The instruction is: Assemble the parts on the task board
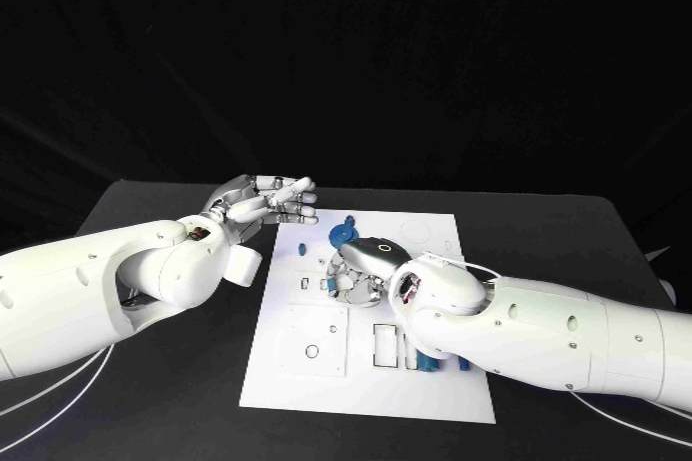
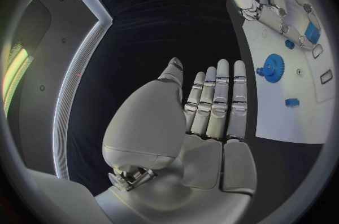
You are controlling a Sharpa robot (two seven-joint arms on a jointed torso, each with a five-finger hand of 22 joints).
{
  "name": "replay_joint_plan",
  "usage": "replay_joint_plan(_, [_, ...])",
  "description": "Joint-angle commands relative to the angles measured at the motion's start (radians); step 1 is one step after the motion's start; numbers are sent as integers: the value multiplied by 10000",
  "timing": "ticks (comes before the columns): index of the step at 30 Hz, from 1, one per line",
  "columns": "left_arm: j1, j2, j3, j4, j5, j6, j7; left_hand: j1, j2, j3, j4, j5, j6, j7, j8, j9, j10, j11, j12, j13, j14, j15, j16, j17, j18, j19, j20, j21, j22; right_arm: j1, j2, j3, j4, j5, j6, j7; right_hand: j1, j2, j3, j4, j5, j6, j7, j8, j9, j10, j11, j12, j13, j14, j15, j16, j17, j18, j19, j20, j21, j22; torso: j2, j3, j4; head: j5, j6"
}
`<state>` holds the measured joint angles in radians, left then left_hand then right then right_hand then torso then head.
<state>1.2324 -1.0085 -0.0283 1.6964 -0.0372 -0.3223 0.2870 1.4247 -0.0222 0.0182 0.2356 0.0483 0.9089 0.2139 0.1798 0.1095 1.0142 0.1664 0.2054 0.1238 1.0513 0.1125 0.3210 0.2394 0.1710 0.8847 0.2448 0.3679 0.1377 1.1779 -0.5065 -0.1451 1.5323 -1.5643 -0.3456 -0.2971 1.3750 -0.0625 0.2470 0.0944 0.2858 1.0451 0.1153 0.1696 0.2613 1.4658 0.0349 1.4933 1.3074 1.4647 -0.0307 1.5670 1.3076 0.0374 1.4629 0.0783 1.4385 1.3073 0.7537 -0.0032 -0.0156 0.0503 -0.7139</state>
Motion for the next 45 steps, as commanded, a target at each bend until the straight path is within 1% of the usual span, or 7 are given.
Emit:
replay_joint_plan(1, [9,7,8,31,23,192,44,18,56,-4,-39,10,2,84,-66,-6,-66,-12,-12,4,-55,37,-68,14,123,-43,52,-57,-16,-34,-8,-23,-21,-279,272,-243,-75,11,49,-23,-52,-48,-20,61,367,243,-8,-42,1618,1061,-14,38,2632,62,-25,-16,-67,1254,-2,4,1,9,-13])
replay_joint_plan(8, [9,9,8,33,23,217,28,18,56,-4,-39,10,2,84,-66,-6,-66,-12,-12,4,-55,37,-68,14,123,-43,52,-57,-16,-35,9,-23,-36,-312,285,-284,-118,-30,37,-23,-81,-66,-3,47,376,234,6,-50,1609,1061,-2,38,2632,64,-29,-8,-75,1251,-5,-4,-1,10,-27])
replay_joint_plan(13, [9,10,8,40,23,241,16,18,56,-4,-39,10,2,84,-66,-6,-66,-12,-12,4,-55,37,-68,14,123,-43,52,-57,-16,-34,26,-23,-53,-341,304,-382,-151,-41,31,-13,-100,-78,5,38,380,223,14,-59,1598,1061,4,38,2632,65,-31,-3,-80,1249,-2,-1,0,12,-22])
replay_joint_plan(18, [10,1,8,50,23,250,11,41,68,-20,-52,10,-7,90,-81,-7,-79,-7,-24,5,-63,42,-85,24,122,-47,55,-65,-26,-33,37,-23,-61,-374,346,-479,-209,-81,17,0,-126,-132,28,2,381,198,33,-83,1571,1061,19,38,2632,71,-49,9,-106,1229,-3,-8,4,8,-10])
replay_joint_plan(31, [10,-3,8,54,23,266,3,41,68,-20,-52,10,-7,90,-81,-7,-79,-7,-24,5,-63,42,-85,24,122,-47,55,-65,-26,-33,69,-23,-55,-393,304,-540,-365,-186,-36,50,-164,-241,82,-73,387,151,82,-125,1525,1061,60,38,2632,81,-75,44,-148,1203,-6,-4,-1,17,-12])
replay_joint_plan(39, [10,10,8,44,23,275,2,41,68,-20,-52,10,-7,90,-81,-7,-79,-7,-24,5,-63,42,-85,24,122,-47,55,-65,-26,-33,106,-23,-64,-395,276,-547,-387,-228,-45,38,-281,-293,104,-105,397,137,103,-135,1514,1061,80,38,2632,84,-82,63,-164,1197,-3,4,-4,13,-5])
replay_joint_plan(45, [10,16,8,37,23,276,-2,41,68,-20,-52,10,-7,90,-81,-7,-79,-7,-24,5,-63,42,-85,24,122,-47,55,-65,-26,-32,110,-23,-76,-394,191,-539,-534,-358,-145,87,-344,-395,162,-162,402,61,154,-204,1432,1061,120,38,2632,96,-115,95,-214,1162,-6,4,-2,12,-12])
